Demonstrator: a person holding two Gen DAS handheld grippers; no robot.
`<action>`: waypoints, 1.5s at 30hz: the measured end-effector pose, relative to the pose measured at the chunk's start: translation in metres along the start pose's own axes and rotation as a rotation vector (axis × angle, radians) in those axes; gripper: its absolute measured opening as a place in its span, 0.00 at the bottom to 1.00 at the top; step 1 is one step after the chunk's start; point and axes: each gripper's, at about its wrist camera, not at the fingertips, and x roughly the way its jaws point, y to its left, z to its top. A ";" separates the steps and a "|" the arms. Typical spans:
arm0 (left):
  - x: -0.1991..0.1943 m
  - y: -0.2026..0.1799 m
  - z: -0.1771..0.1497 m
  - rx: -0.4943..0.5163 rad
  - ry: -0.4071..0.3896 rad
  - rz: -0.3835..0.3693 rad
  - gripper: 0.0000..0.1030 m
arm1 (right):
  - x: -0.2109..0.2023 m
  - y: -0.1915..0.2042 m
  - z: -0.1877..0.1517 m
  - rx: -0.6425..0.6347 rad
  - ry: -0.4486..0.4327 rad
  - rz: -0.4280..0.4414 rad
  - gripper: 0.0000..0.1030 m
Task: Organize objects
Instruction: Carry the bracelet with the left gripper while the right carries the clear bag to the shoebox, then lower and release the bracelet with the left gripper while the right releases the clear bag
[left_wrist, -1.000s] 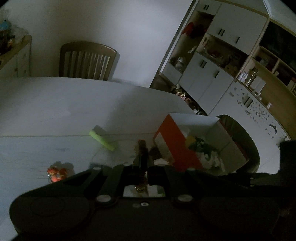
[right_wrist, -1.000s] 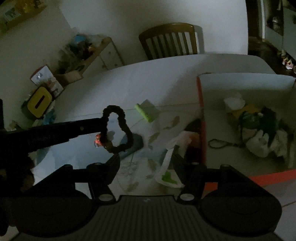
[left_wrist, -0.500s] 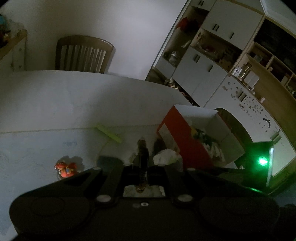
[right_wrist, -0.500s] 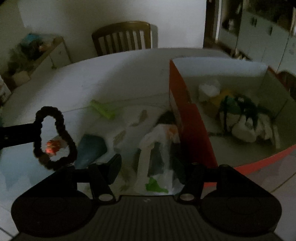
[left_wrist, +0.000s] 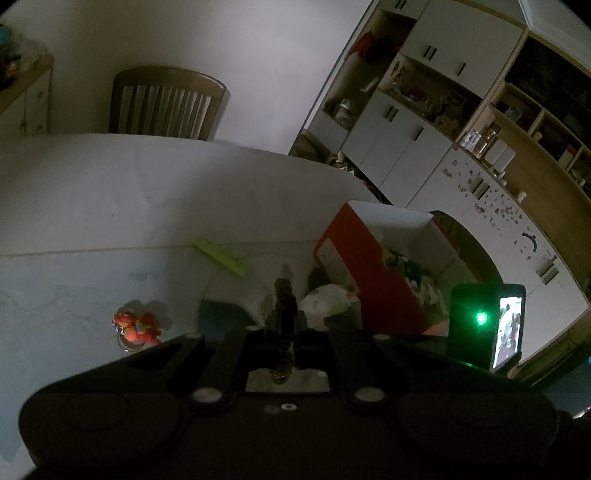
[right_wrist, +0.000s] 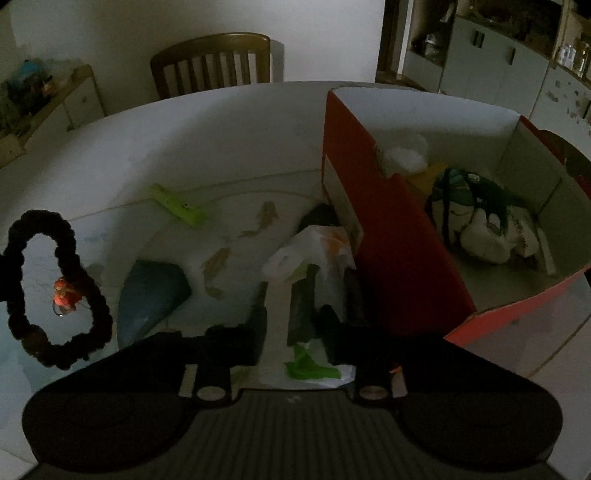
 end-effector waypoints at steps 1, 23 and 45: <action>0.000 0.000 0.000 0.000 0.000 -0.001 0.03 | 0.000 -0.001 0.000 0.002 -0.003 -0.002 0.10; -0.003 -0.051 0.009 0.032 -0.036 0.004 0.03 | -0.082 -0.056 0.028 0.048 -0.085 0.253 0.01; 0.062 -0.195 0.041 0.165 -0.055 -0.025 0.03 | -0.105 -0.199 0.094 0.069 -0.221 0.272 0.01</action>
